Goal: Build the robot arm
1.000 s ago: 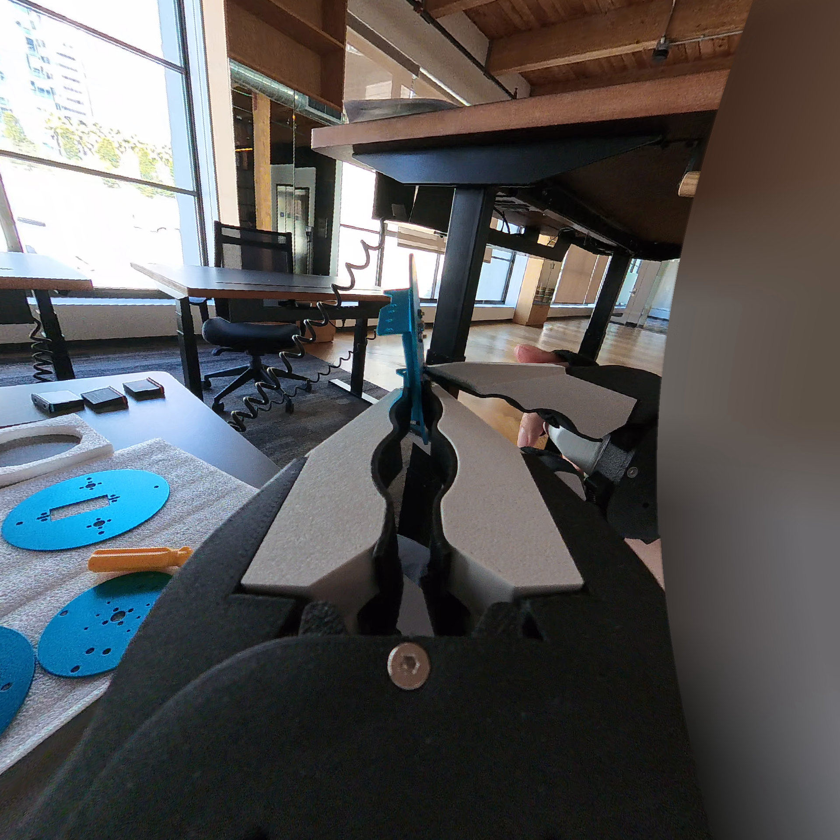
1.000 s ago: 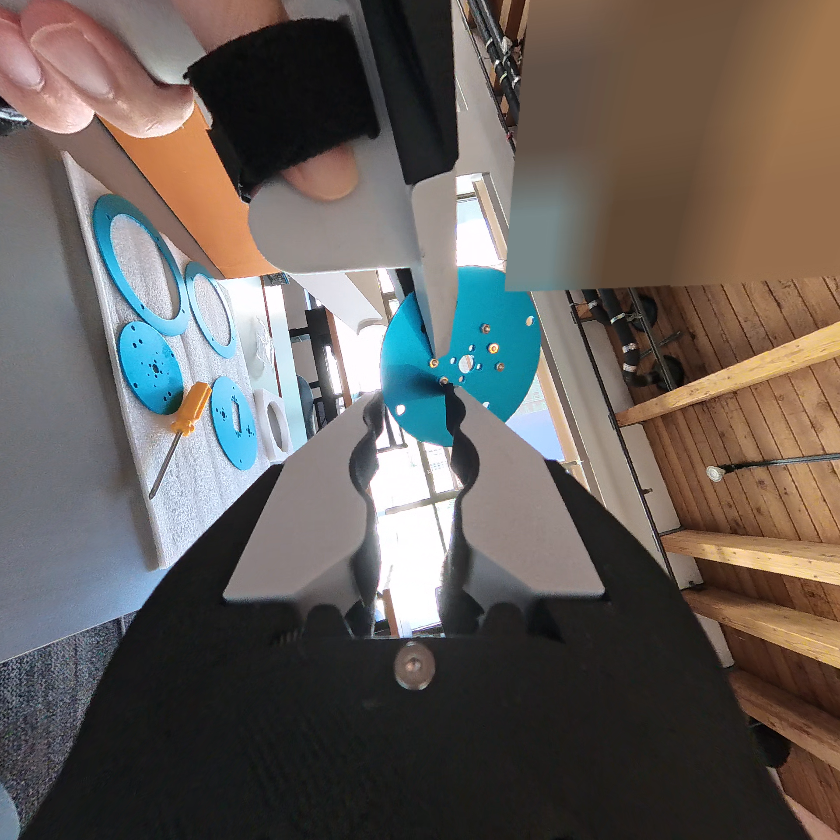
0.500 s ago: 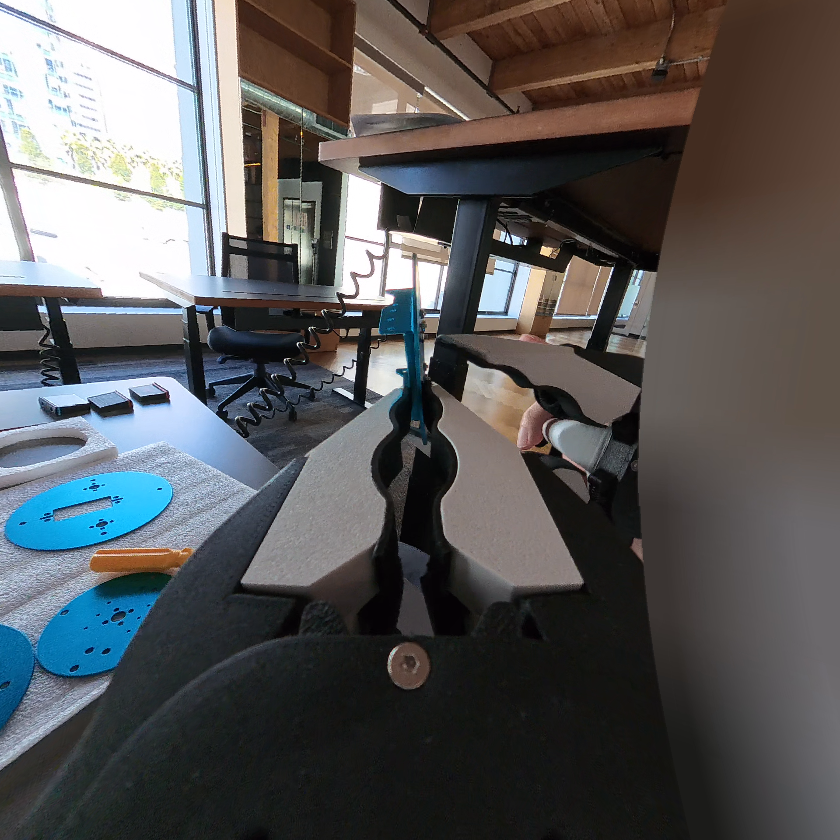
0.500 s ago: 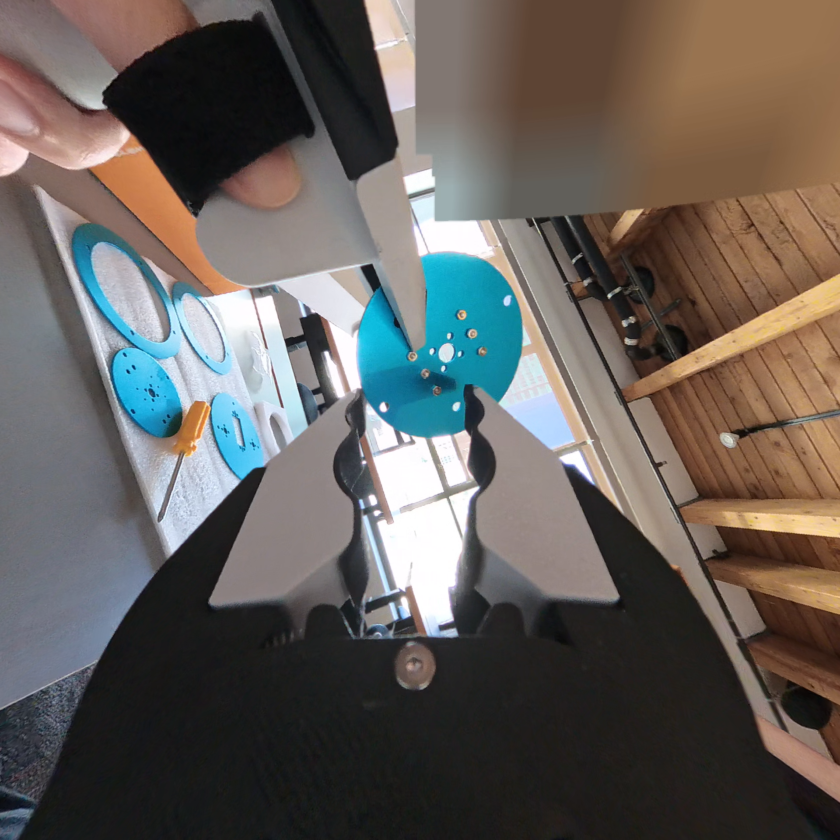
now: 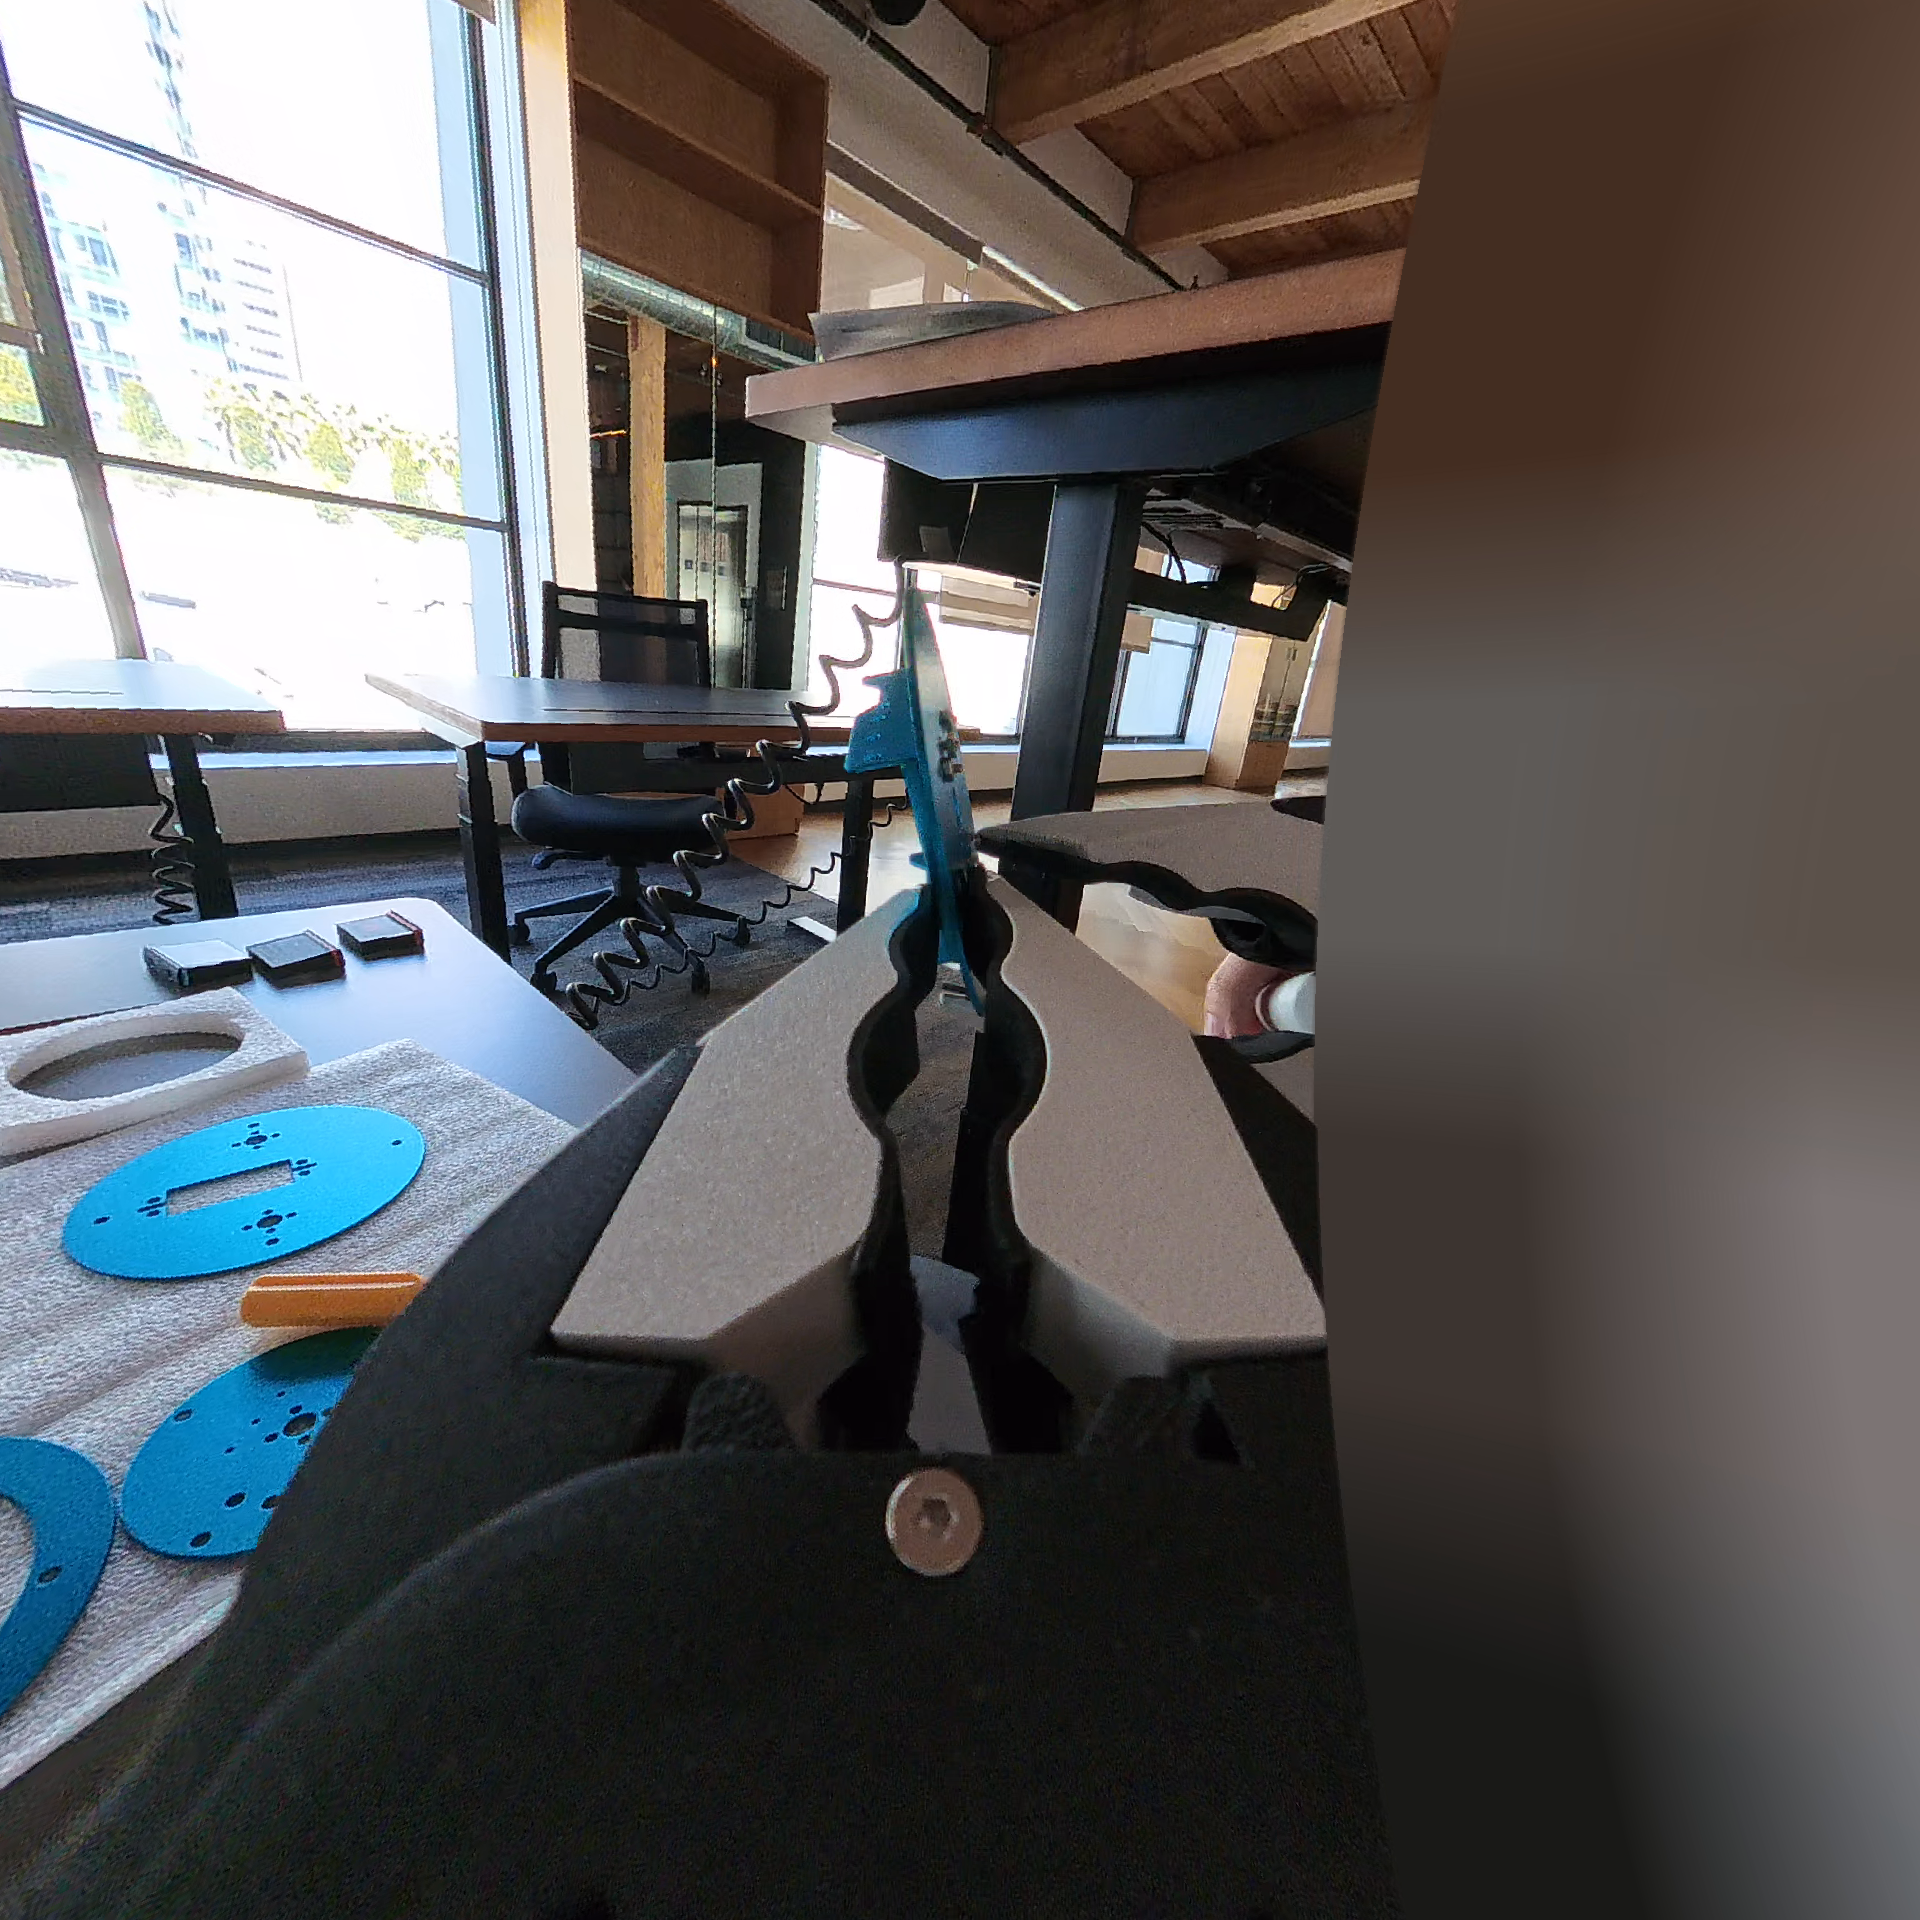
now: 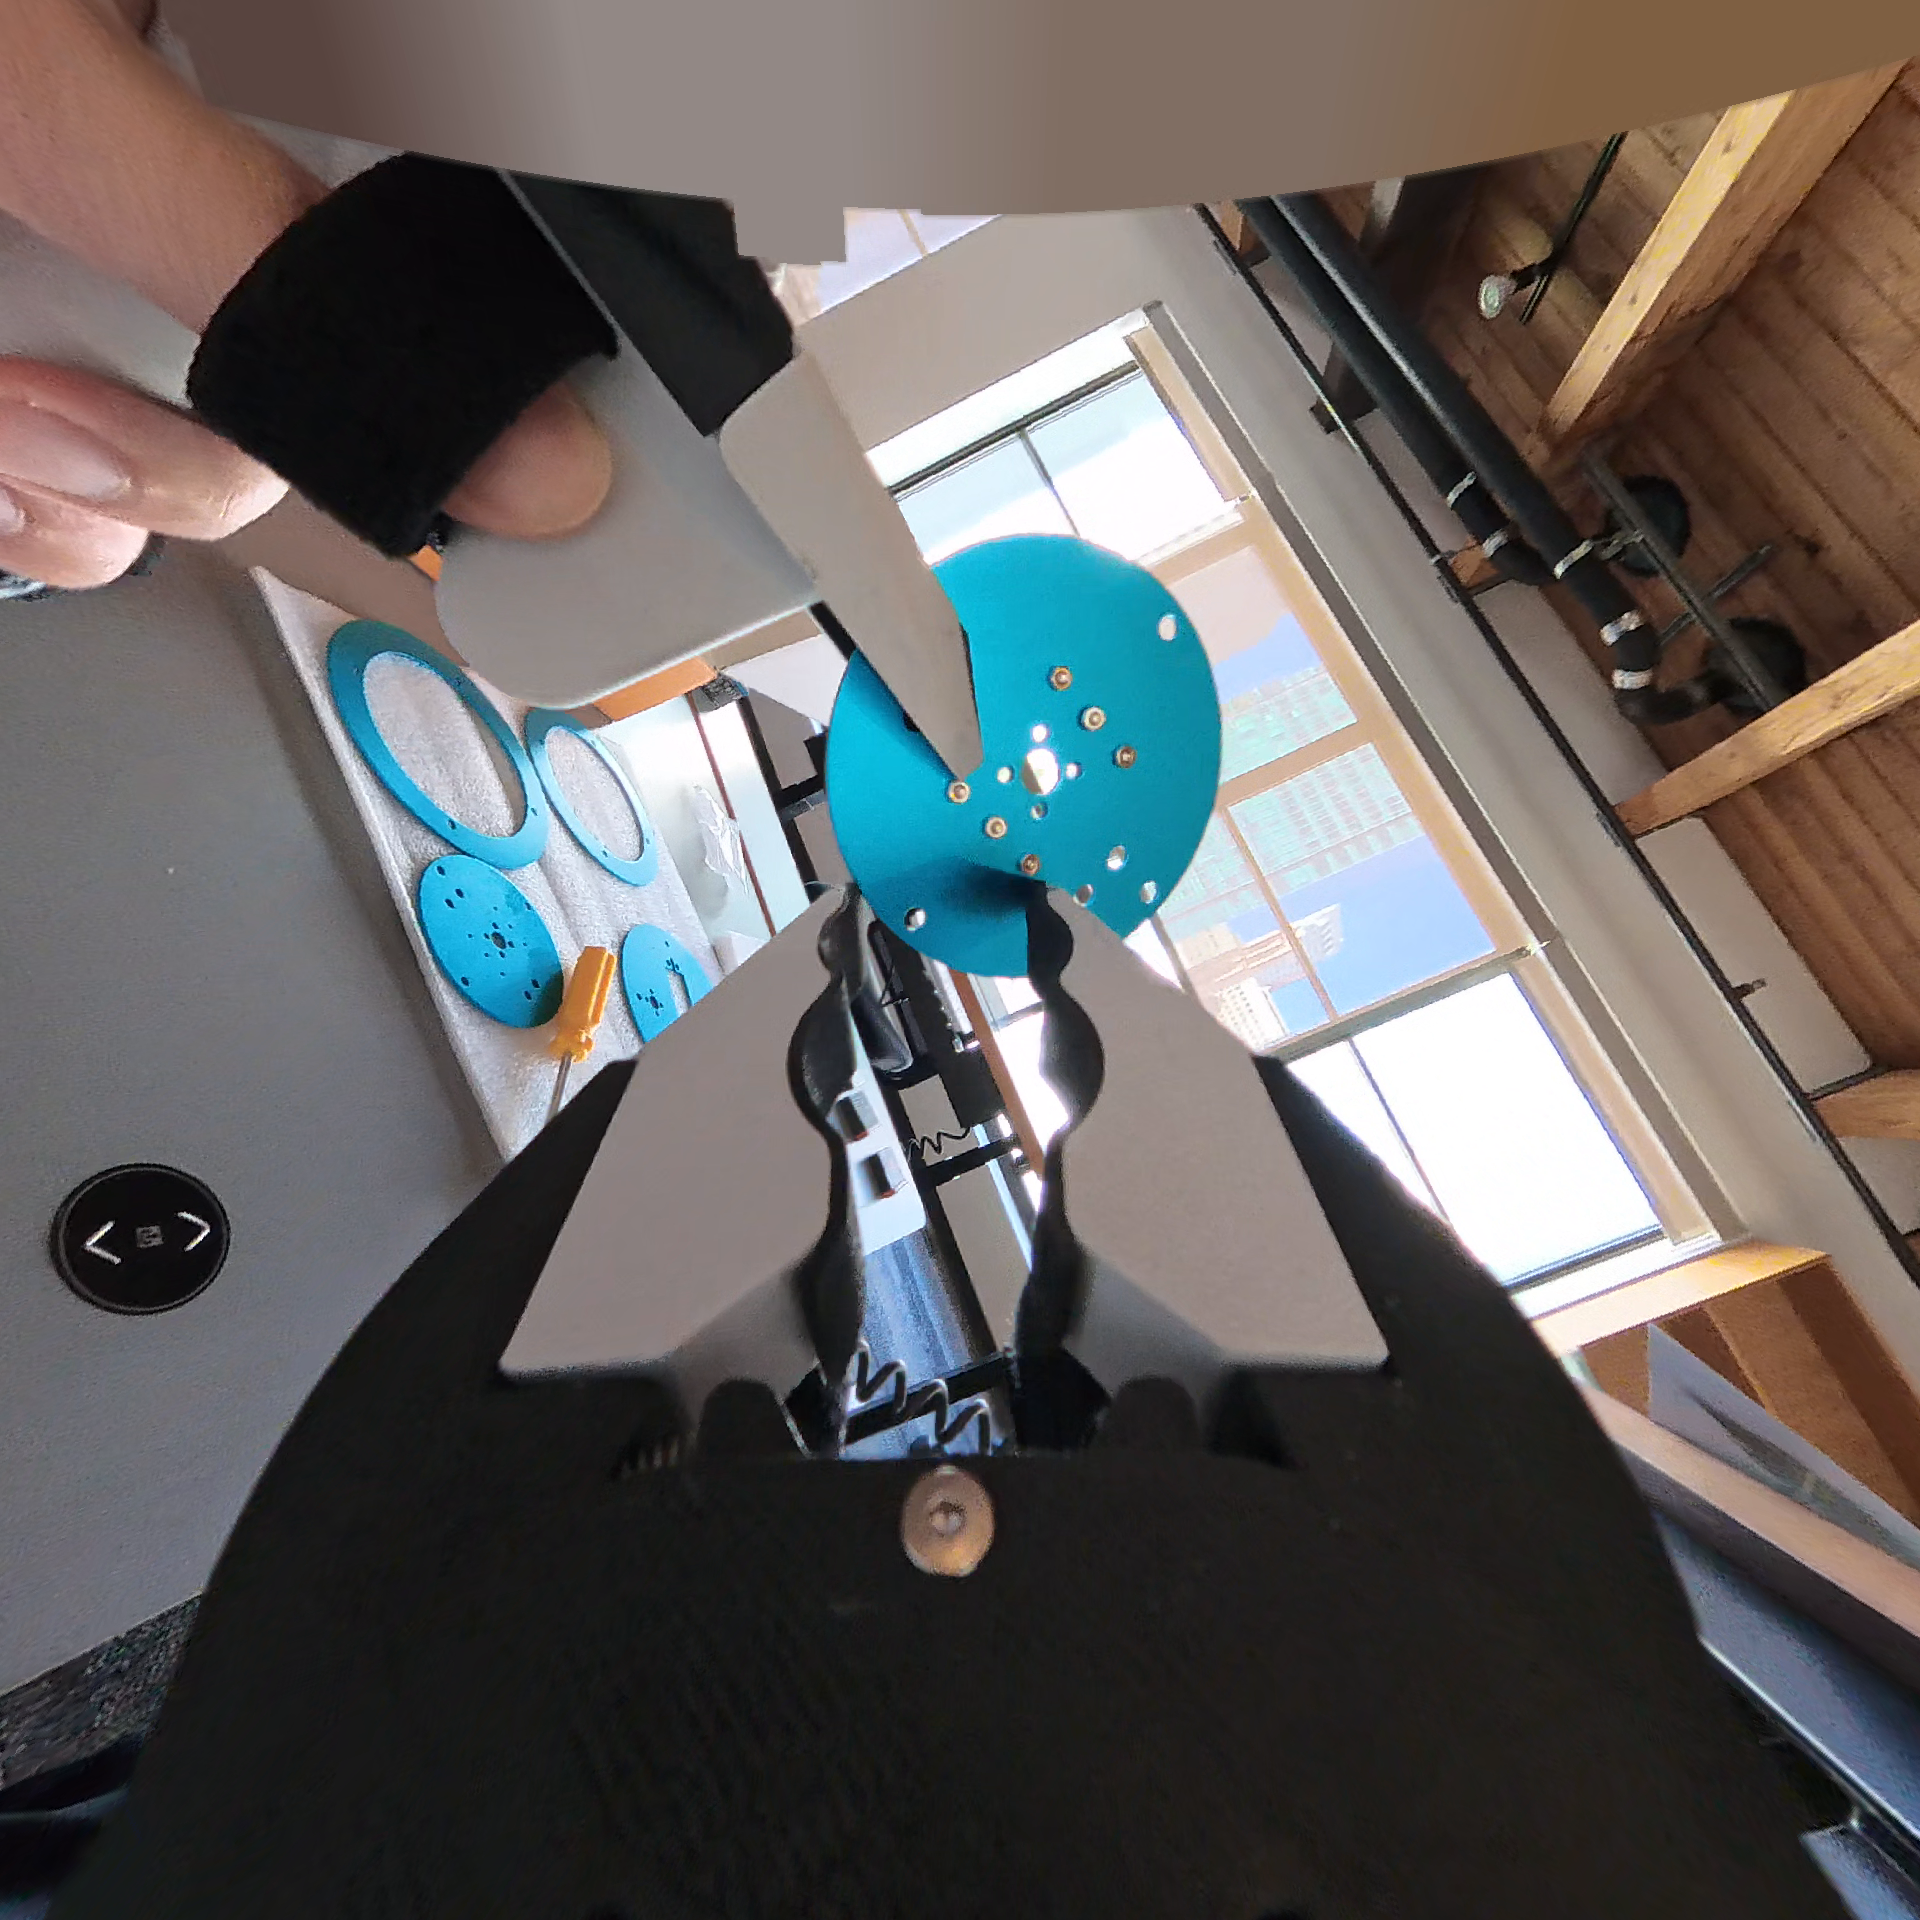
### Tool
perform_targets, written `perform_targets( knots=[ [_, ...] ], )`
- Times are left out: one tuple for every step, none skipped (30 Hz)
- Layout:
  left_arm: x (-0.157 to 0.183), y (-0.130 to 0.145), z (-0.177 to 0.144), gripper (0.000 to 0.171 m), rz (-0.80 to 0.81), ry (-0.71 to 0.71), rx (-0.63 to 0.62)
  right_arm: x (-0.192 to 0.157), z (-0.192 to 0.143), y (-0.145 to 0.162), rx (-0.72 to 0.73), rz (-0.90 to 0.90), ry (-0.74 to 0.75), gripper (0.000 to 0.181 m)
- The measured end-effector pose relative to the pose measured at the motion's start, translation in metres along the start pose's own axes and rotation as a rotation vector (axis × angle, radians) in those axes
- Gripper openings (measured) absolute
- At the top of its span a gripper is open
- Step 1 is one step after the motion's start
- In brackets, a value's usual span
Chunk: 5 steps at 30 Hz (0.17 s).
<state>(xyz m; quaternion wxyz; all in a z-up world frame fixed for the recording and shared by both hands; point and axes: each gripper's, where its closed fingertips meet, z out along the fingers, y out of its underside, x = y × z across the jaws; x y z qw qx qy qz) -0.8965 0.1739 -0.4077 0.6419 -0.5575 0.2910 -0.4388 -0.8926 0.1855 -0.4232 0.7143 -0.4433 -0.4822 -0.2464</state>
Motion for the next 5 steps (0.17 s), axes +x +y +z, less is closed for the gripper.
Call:
perform_targets(
  knots=[
    [-0.0002, -0.0004, -0.0001, 0.003, -0.008, 0.002, 0.007, 0.0006, -0.0009, -0.0007, -0.001, 0.006, 0.006, 0.028],
    [-0.0002, -0.0006, 0.0, 0.003, -0.013, 0.003, 0.011, 0.0015, -0.0018, -0.0012, -0.003, 0.007, 0.015, 0.027],
    [0.0002, -0.0009, 0.0003, 0.003, -0.011, 0.004, 0.012, 0.0024, -0.0022, -0.0015, -0.006, 0.001, 0.029, 0.027],
    [0.001, -0.0012, 0.0007, 0.003, -0.007, 0.005, 0.013, 0.0045, -0.0028, -0.0026, -0.005, -0.017, 0.051, 0.03],
    [0.0015, -0.0004, 0.0013, 0.003, 0.0, 0.002, 0.005, 0.008, -0.0027, -0.0034, -0.001, -0.045, 0.086, 0.039]
  ],
)
